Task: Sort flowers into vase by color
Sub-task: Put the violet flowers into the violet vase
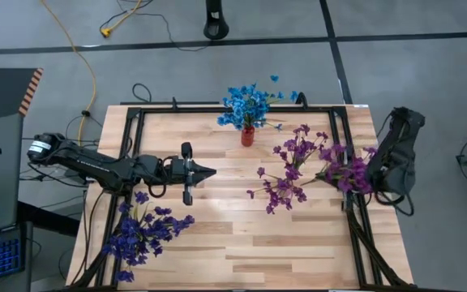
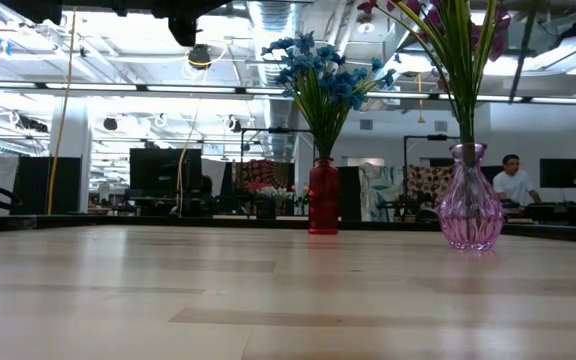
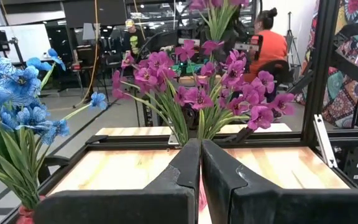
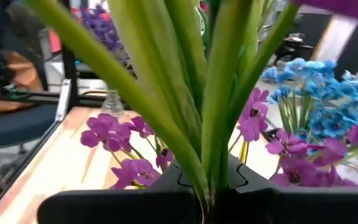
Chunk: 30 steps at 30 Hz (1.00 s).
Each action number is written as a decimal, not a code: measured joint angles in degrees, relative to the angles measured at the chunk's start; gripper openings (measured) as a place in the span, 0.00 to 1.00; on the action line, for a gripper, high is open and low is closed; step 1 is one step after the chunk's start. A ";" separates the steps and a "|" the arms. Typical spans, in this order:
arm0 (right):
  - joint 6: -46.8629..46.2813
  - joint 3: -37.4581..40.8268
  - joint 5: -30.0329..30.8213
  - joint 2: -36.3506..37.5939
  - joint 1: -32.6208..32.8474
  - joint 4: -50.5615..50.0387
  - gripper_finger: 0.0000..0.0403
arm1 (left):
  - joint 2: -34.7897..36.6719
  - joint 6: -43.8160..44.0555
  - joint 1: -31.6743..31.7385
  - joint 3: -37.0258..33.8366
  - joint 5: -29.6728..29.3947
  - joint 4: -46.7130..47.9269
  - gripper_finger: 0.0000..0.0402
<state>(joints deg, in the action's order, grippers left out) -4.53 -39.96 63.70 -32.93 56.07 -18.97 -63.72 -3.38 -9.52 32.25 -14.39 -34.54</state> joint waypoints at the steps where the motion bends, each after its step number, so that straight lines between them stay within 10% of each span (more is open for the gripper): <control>1: 0.00 1.20 0.85 0.00 -0.05 1.43 0.08 | 0.00 0.00 0.00 0.00 0.00 0.00 0.00; 30: 1.33 9.35 -6.86 -3.71 -17.45 16.05 0.08 | 0.00 -0.76 0.02 0.00 0.03 0.11 0.00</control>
<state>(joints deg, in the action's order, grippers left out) -3.20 -30.61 56.84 -36.64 38.62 -2.92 -63.72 -4.14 -9.50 32.25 -14.36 -34.44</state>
